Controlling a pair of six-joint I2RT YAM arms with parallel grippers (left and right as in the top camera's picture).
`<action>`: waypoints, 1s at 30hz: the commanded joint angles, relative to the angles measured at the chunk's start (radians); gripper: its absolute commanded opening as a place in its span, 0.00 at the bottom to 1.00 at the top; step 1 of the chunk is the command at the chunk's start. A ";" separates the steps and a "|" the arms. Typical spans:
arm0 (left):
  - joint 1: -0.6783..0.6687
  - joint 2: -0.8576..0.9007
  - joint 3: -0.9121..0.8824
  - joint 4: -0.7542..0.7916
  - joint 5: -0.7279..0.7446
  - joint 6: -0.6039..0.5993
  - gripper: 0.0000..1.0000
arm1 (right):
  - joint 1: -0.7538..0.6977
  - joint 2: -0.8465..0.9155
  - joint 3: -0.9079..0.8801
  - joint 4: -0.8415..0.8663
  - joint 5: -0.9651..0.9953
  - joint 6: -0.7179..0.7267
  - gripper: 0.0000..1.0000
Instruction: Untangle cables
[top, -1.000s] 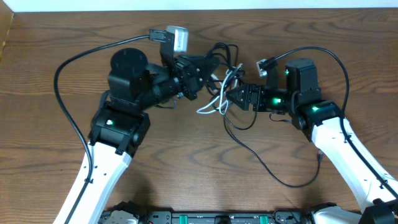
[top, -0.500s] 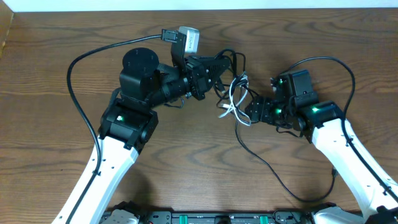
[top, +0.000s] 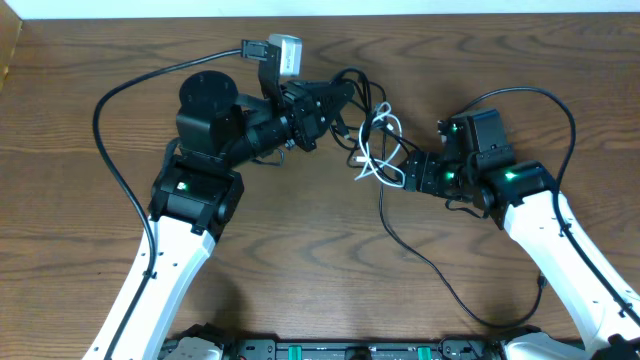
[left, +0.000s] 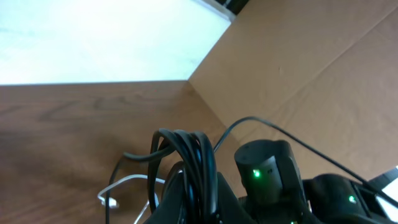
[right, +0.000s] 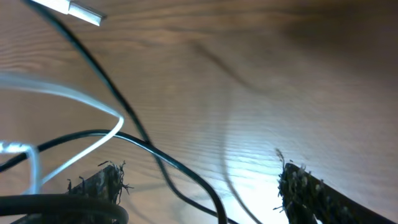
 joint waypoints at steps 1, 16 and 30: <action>0.024 -0.045 0.046 0.039 -0.027 -0.004 0.07 | -0.021 0.027 -0.035 0.052 -0.142 -0.069 0.79; 0.024 -0.045 0.046 -0.047 -0.038 -0.004 0.08 | -0.026 0.027 -0.035 0.513 -0.459 -0.052 0.78; 0.024 -0.044 0.046 -0.151 -0.509 -0.101 0.08 | -0.073 -0.033 -0.035 0.678 -0.501 -0.121 0.75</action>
